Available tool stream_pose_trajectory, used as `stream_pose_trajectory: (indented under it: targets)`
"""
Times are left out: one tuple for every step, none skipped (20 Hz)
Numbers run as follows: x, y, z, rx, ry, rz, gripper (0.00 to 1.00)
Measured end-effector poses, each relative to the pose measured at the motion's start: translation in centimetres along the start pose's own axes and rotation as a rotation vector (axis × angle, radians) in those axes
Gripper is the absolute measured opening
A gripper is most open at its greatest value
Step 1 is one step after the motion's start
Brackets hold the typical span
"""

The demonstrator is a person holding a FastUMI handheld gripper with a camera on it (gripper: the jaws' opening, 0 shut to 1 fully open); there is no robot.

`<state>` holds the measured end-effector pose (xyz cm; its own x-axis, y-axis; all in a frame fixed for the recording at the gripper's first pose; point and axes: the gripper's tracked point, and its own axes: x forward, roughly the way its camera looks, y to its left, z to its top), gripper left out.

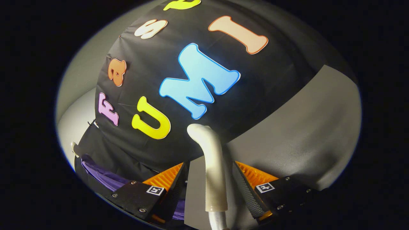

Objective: Iron the clothes twice with a garment steamer, once on the left side and once on the right side.

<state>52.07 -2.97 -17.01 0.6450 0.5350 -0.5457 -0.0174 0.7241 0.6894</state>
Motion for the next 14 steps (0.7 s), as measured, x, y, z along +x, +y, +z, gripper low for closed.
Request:
stream_pose_trajectory:
  targets:
    - [0.4, -0.3, -0.5, 0.006, 0.027, -0.001, 0.89]
    - [0.9, -0.6, -0.9, 0.01, 0.047, -0.002, 0.89]
    - [1.4, -0.6, -1.3, 0.013, 0.067, -0.001, 0.89]
    - [1.9, -0.4, -1.7, 0.017, 0.077, 0.009, 0.88]
    - [2.5, -0.4, -2.1, 0.024, 0.092, 0.021, 0.88]
    - [3.1, -0.2, -2.6, 0.037, 0.115, 0.034, 0.89]
    - [3.7, 0.4, -2.9, 0.057, 0.133, 0.058, 0.89]
    - [4.0, 0.7, -3.1, 0.082, 0.149, 0.076, 0.88]
    - [4.0, 0.8, -3.2, 0.104, 0.166, 0.089, 0.87]
    - [4.3, 0.7, -3.5, 0.115, 0.176, 0.097, 0.86]
    - [4.5, 0.5, -3.5, 0.125, 0.186, 0.101, 0.82]
    - [4.5, 0.6, -3.7, 0.136, 0.193, 0.106, 0.78]
    - [4.7, 0.5, -3.8, 0.147, 0.203, 0.108, 0.68]
    - [4.9, 0.2, -4.1, 0.156, 0.212, 0.1, 0.62]
